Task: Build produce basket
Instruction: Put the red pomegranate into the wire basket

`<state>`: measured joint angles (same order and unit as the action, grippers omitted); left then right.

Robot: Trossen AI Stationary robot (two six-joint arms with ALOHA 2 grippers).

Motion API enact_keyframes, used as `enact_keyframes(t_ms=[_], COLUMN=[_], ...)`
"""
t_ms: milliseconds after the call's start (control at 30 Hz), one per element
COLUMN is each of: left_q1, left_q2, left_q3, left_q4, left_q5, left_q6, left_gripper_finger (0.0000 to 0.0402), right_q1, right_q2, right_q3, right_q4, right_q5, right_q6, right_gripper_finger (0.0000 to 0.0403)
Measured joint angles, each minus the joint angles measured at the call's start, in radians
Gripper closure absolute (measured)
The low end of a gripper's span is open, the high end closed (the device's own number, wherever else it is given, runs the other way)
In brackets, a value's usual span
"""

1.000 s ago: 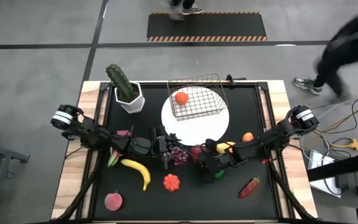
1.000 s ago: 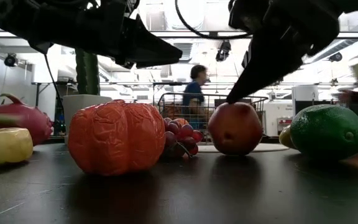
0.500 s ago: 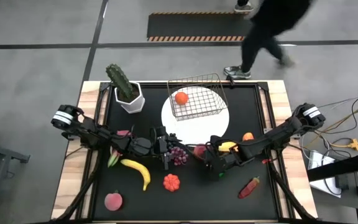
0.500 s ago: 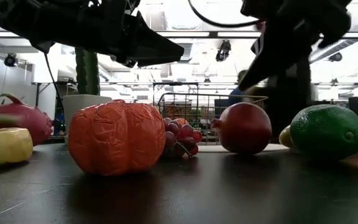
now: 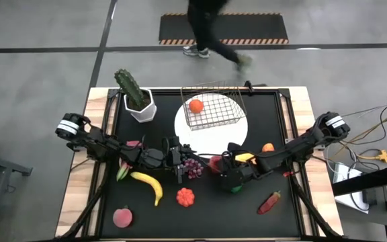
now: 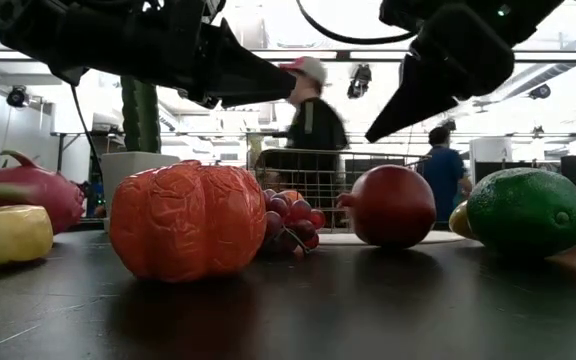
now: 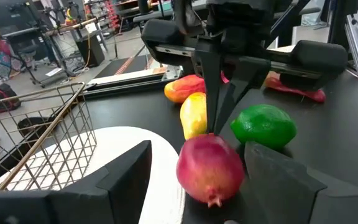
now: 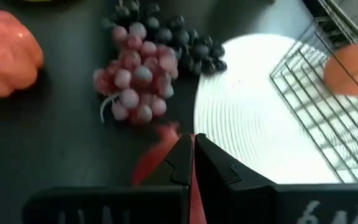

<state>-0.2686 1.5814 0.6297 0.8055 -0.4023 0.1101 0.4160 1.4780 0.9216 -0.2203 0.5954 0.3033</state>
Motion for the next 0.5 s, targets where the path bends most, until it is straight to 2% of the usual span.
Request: enact_keyframes(t_ms=[233,500], left_q1=[0.001,0.001], left_q2=[0.0,0.0], left_q3=[0.0,0.0], left_q4=[0.0,-0.001], left_q5=[0.0,0.0], left_q6=[0.0,0.0], left_gripper_finger=[0.0162,0.0162], right_q1=[-0.034,-0.037], right_q2=[0.018,0.017], right_q3=[-0.016,-0.028], right_q4=[0.016,-0.065], right_q5=[-0.017,-0.047], right_q6=[-0.016,0.019], right_gripper_finger=[0.0394,0.0394])
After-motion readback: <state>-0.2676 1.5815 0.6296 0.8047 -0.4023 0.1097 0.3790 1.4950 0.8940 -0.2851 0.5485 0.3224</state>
